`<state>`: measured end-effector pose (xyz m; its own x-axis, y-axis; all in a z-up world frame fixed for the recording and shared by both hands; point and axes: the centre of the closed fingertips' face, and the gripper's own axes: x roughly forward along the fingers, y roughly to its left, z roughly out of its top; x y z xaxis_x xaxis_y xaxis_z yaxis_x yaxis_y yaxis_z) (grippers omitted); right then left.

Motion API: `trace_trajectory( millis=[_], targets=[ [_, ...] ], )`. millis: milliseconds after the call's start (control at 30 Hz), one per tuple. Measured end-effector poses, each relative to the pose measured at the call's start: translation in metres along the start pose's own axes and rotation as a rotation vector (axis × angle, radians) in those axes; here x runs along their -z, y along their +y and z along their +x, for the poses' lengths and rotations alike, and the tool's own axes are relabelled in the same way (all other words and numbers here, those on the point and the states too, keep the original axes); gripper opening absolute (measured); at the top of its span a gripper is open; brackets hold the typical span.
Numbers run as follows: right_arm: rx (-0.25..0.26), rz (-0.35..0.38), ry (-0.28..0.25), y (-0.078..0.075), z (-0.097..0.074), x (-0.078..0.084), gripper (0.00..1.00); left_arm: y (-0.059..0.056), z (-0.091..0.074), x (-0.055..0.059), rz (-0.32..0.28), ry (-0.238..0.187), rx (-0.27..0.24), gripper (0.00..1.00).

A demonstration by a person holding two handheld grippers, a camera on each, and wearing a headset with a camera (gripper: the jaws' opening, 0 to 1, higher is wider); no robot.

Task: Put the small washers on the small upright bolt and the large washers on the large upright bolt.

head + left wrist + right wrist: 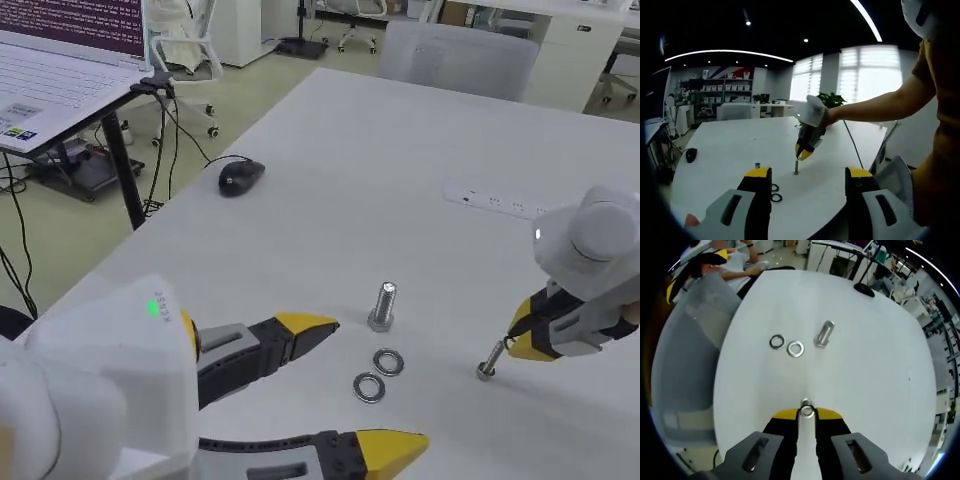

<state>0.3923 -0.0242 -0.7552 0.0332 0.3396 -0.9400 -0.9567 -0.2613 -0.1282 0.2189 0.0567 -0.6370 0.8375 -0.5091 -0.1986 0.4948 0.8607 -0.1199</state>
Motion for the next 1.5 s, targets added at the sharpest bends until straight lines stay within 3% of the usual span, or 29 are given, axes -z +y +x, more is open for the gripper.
trace_trajectory(
  millis=[700,1200,1500],
  targets=[
    [-0.021,-0.035,0.037,-0.005,0.014,0.004,0.12,0.007,0.005,0.002,-0.017,0.002,-0.007,0.58],
    [-0.041,-0.053,0.073,-0.003,0.040,0.010,0.12,0.010,0.007,0.006,-0.032,0.014,-0.008,0.58],
    [-0.052,-0.042,0.070,-0.003,0.054,0.016,0.13,0.012,0.009,0.007,-0.039,0.017,-0.009,0.58]
  ],
)
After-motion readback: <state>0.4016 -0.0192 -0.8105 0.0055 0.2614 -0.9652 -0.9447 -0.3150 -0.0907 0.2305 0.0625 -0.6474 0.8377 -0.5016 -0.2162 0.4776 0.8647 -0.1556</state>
